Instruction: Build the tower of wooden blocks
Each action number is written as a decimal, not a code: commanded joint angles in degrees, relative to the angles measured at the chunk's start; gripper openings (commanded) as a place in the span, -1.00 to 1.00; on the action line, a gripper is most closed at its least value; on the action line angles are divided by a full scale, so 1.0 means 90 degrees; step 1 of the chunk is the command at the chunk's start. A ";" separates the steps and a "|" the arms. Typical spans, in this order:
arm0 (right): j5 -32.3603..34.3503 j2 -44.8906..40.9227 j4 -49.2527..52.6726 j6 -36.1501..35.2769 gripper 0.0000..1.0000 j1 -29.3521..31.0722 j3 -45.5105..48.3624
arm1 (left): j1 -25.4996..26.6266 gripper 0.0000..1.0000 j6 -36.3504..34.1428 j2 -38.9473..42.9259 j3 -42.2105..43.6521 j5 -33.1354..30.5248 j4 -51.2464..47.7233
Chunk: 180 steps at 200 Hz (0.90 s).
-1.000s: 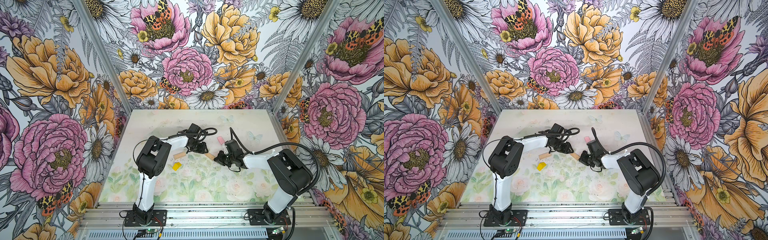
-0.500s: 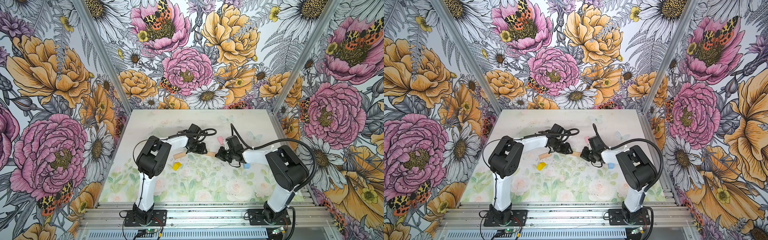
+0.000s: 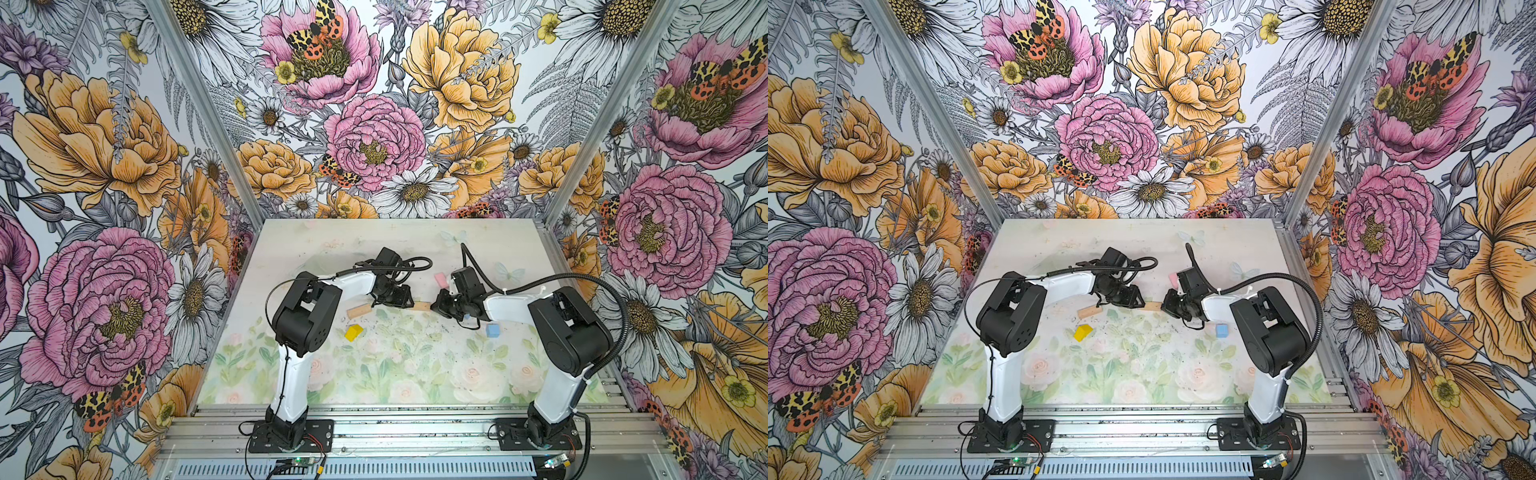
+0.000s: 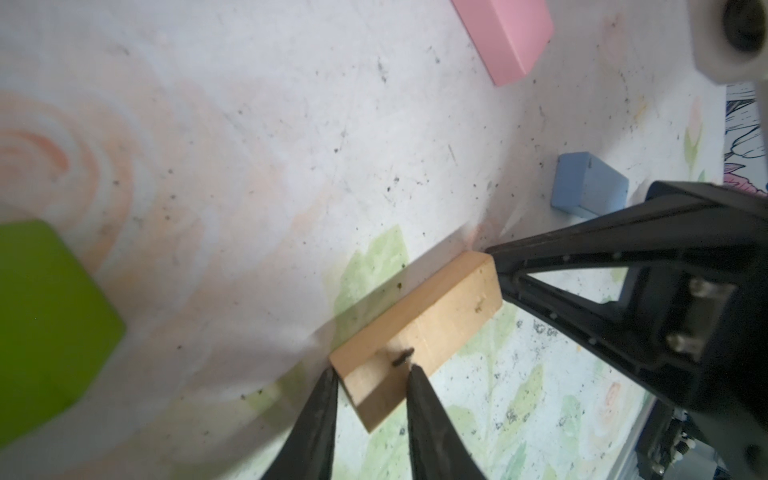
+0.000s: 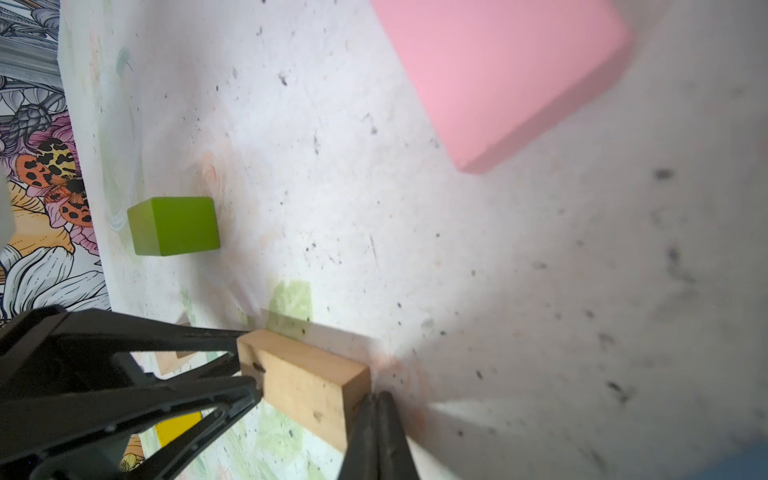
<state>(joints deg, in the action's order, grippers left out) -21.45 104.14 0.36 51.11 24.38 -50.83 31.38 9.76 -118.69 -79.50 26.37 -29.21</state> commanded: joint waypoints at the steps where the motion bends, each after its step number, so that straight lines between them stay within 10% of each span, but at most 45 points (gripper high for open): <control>1: -0.0178 0.0216 -0.0089 -0.0141 -1.00 0.0043 -0.0221 | 0.0066 -0.38 0.0038 0.0151 -0.0034 0.0049 -0.0174; 180: -0.0172 0.0091 0.0059 -0.0104 -1.00 0.0023 -0.0183 | 0.0008 -0.26 0.0074 0.0210 -0.0084 -0.0195 -0.0238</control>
<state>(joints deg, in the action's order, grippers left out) -21.54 105.25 0.64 50.46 24.29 -52.34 31.38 10.15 -118.19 -79.53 26.09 -30.44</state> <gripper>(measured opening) 0.042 0.371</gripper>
